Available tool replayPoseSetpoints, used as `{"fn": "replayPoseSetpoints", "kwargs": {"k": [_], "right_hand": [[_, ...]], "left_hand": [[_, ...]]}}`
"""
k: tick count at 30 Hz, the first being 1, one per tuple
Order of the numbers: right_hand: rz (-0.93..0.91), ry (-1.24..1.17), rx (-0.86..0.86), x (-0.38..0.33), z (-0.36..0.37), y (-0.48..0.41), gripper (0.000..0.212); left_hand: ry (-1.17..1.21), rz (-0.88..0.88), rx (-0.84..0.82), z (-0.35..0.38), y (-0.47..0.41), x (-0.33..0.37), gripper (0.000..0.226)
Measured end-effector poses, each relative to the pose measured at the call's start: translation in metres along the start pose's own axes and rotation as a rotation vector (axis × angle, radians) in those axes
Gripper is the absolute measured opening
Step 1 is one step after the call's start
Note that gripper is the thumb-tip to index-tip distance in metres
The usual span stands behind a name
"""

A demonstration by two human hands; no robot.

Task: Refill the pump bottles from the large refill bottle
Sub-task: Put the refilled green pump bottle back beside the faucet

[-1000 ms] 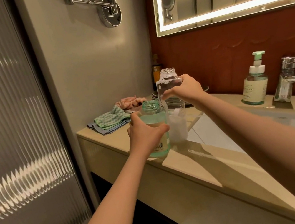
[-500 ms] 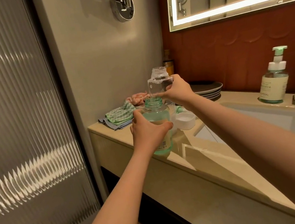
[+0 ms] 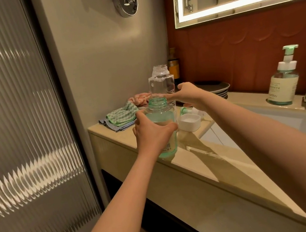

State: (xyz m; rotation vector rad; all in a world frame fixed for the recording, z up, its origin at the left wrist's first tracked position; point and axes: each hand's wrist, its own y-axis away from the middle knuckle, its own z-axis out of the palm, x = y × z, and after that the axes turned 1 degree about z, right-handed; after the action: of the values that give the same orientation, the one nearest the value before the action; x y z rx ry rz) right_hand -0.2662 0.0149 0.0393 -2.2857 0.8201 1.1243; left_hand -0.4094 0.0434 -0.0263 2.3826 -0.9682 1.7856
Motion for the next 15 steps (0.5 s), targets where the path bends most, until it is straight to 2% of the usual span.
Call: {"fn": "replayPoseSetpoints", "kwargs": {"k": [2,9,15], "right_hand": [[0.029,0.011,-0.01,0.01,-0.008,0.003,0.074],[0.042,0.296,0.086,0.048,-0.016,0.003,0.035],[0.055,0.543,0.03,0.069,-0.016,0.0,0.036]], "left_hand": [[0.003,-0.002,-0.002,0.003,0.001,0.002,0.082],[0.014,0.006,0.004,0.014,0.009,0.009,0.082],[0.023,0.027,-0.032,0.021,0.016,0.011,0.082]]}}
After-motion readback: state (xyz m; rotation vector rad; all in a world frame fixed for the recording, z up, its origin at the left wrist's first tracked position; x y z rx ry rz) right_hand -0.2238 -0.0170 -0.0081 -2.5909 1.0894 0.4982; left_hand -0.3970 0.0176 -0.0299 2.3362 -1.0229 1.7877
